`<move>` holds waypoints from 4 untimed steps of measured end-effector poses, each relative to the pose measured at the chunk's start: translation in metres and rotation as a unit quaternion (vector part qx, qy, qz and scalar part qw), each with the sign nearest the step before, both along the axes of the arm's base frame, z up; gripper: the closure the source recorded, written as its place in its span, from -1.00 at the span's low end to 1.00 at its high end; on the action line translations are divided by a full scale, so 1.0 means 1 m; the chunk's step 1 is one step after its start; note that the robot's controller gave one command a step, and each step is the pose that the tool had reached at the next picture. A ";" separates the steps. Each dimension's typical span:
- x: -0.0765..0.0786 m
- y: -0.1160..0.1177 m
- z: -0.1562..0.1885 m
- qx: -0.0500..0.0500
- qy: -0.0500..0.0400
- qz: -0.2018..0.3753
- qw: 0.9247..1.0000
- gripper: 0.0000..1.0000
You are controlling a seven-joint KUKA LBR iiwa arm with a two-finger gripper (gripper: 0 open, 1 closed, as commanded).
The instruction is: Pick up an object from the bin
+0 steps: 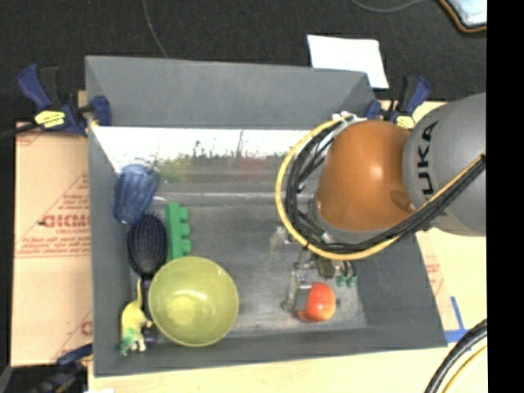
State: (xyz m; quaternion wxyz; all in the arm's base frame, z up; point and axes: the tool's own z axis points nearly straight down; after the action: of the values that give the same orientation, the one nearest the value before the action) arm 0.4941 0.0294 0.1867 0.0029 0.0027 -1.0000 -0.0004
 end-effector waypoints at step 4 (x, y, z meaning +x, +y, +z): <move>-0.022 -0.073 -0.087 -0.001 -0.010 0.201 0.980 -1.00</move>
Offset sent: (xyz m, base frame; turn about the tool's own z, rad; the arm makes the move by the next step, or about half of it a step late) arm -0.0152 -0.0689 -0.1167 -0.2874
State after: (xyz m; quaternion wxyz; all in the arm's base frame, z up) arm 0.4726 -0.0439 0.1001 -0.0068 0.2037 -0.9790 0.0012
